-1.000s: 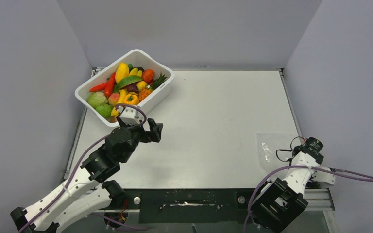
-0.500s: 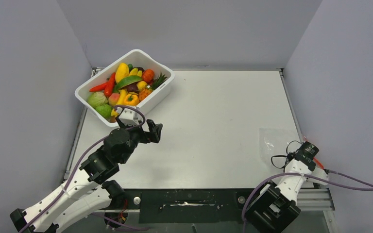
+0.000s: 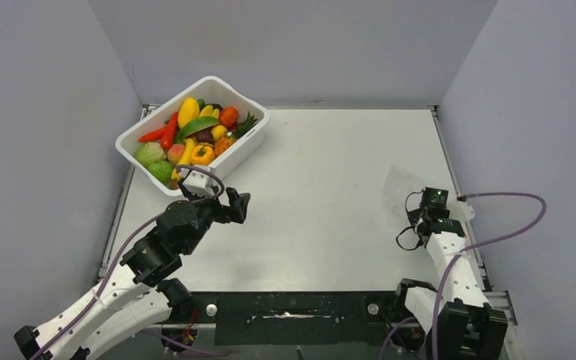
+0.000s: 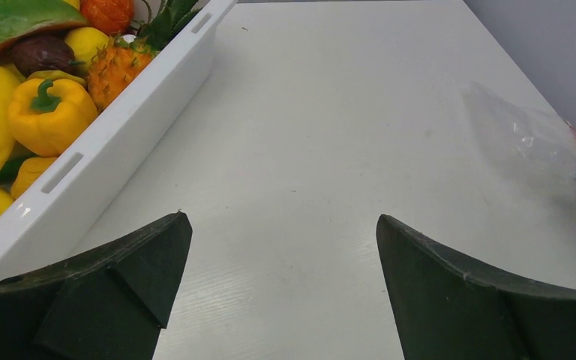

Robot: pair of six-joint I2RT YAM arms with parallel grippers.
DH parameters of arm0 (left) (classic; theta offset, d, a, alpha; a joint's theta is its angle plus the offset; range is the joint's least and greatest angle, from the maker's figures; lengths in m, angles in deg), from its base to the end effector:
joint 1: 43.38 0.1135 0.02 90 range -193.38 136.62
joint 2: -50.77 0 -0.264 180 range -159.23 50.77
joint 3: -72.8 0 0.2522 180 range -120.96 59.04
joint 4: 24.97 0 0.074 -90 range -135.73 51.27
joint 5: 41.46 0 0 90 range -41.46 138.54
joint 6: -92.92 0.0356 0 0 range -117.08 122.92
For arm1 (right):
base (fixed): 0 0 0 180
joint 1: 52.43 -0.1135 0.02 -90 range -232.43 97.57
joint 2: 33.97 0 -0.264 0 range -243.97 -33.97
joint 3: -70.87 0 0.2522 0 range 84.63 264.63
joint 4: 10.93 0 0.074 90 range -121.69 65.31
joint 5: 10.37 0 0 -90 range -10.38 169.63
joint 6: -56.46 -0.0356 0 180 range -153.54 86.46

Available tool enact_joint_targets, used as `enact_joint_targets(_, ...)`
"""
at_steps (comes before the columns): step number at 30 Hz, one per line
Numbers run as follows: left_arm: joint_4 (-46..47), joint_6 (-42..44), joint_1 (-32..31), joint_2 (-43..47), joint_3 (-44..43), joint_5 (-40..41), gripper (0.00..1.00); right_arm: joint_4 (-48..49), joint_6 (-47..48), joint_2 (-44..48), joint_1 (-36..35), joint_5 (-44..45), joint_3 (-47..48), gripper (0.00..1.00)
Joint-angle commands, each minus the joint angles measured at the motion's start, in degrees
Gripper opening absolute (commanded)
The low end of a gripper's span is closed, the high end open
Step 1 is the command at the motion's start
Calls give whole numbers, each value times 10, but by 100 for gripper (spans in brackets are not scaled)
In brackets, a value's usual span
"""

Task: Place the food in the zip-top bag and seal the zipper
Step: Pick up the zipper food storage bag at the corner of the board.

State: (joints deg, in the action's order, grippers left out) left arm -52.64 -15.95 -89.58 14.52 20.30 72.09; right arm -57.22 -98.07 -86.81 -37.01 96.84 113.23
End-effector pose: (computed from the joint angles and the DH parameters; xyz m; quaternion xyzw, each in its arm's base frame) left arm 0.1167 -0.1011 0.3191 0.0534 0.7667 -0.2002 0.6076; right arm 0.1589 -0.0547 0.1877 0.6415 0.6986 -0.0129 0.3167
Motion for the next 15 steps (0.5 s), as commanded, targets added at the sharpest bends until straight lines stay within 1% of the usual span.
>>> enact_joint_targets(1,26,15,-2,13,1,0,97,115,110,-31,-118,40,73,0)
enact_joint_targets(5,30,18,-2,9,2,-5,96,157,193,-67,-220,40,116,0)
enact_joint_targets(7,30,19,-2,7,2,-11,96,189,233,-78,-259,10,125,0)
enact_joint_targets(10,33,23,-3,7,6,-24,94,256,298,-90,-300,-100,124,0)
enact_joint_targets(12,38,13,-3,7,8,-25,94,290,321,-104,-316,-180,120,0)
enact_joint_targets(14,36,-5,-3,1,4,-27,94,305,338,-121,-328,-223,120,0)
enact_joint_targets(15,35,-2,-3,-5,2,-46,92,309,349,-130,-333,-242,119,0)
